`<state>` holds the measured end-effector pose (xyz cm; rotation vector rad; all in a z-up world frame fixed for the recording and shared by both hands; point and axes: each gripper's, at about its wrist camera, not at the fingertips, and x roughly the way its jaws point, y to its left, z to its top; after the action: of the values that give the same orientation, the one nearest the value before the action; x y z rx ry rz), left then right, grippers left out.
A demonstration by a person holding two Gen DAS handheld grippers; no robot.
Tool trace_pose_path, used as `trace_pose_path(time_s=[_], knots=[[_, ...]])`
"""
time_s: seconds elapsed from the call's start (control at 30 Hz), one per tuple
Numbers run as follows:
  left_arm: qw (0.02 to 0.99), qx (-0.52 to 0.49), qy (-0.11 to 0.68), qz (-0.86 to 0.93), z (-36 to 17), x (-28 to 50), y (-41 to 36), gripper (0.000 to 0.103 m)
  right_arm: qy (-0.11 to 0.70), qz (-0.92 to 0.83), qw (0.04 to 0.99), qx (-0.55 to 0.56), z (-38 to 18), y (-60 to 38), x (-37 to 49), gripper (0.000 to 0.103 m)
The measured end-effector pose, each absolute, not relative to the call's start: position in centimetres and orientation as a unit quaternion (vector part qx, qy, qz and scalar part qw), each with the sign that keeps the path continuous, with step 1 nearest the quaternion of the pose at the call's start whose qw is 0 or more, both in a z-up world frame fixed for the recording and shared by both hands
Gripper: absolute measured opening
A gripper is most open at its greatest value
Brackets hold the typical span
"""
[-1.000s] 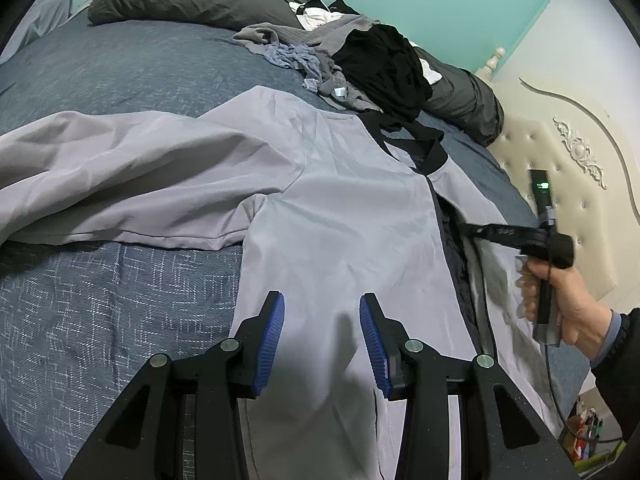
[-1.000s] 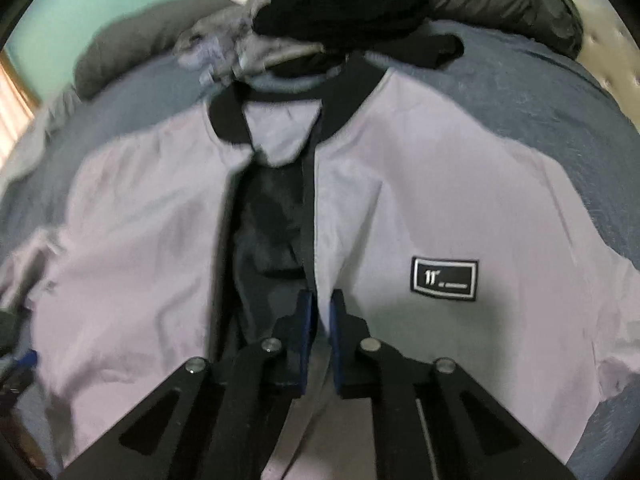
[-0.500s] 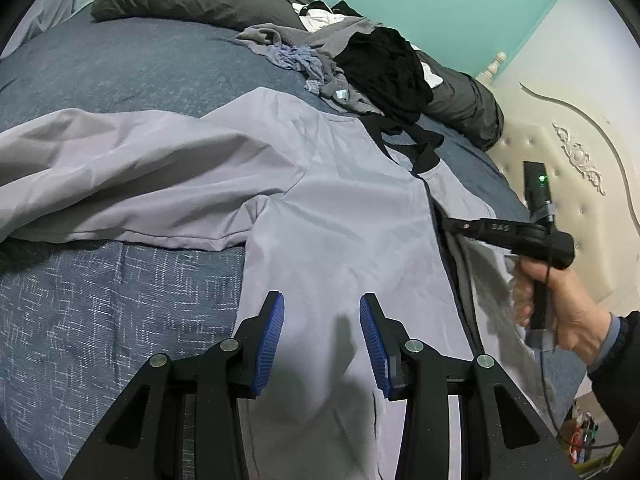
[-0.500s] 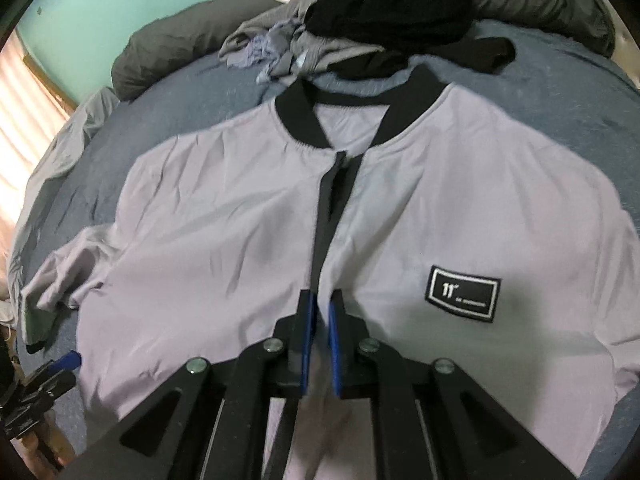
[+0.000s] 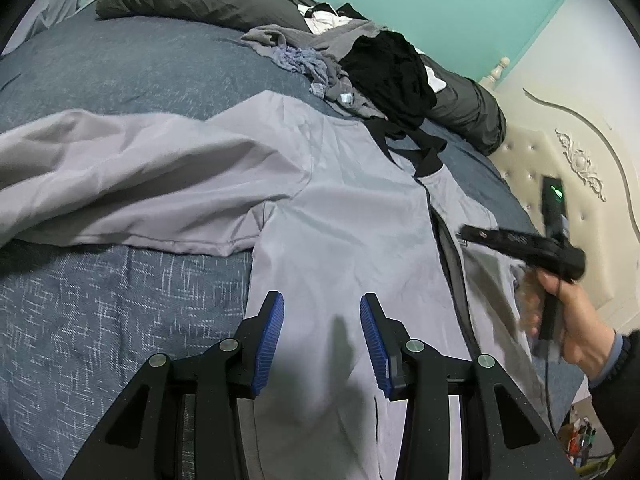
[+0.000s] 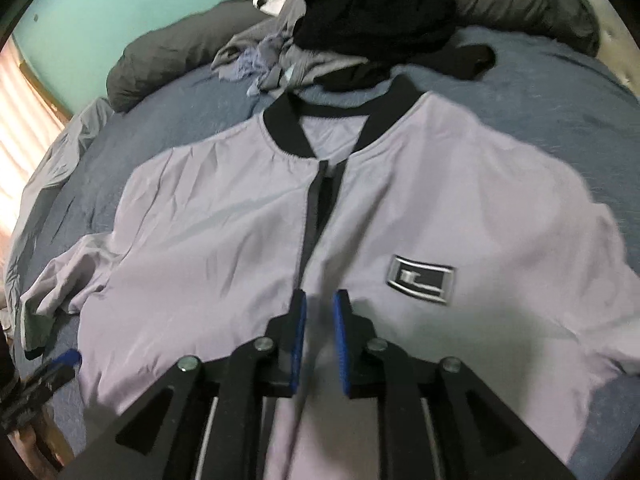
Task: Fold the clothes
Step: 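Pinch the zipper edge with the right gripper and align it, then open the right gripper and withdraw it from the jacket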
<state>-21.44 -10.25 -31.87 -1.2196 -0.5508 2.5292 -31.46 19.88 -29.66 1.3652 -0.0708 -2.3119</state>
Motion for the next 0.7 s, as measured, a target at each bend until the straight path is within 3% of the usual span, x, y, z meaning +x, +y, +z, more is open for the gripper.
trace_pose_path(time_s=[0.1, 0.23, 0.47, 0.7], knots=[[0.132, -0.415, -0.198, 0.878, -31.0, -21.1, -10.8, 0.05, -0.041, -0.848, 0.232, 0.476, -27.9, 21.0, -29.0, 0.017], [0.134, -0.419, -0.229, 0.868, -30.1, -20.6, -12.3, 0.051, -0.061, -0.847, 0.257, 0.462, -26.7, 20.5, -25.7, 0.024], [0.078, -0.437, -0.181, 0.878, -26.8, -17.5, -17.3, 0.055, -0.074, -0.845, 0.314, 0.428, -25.7, 18.1, -20.7, 0.025], [-0.009, -0.479, -0.194, 0.856, -27.4, -15.4, -25.3, 0.058, -0.096, -0.836, 0.354, 0.409, -26.9, 16.7, -17.5, 0.026]])
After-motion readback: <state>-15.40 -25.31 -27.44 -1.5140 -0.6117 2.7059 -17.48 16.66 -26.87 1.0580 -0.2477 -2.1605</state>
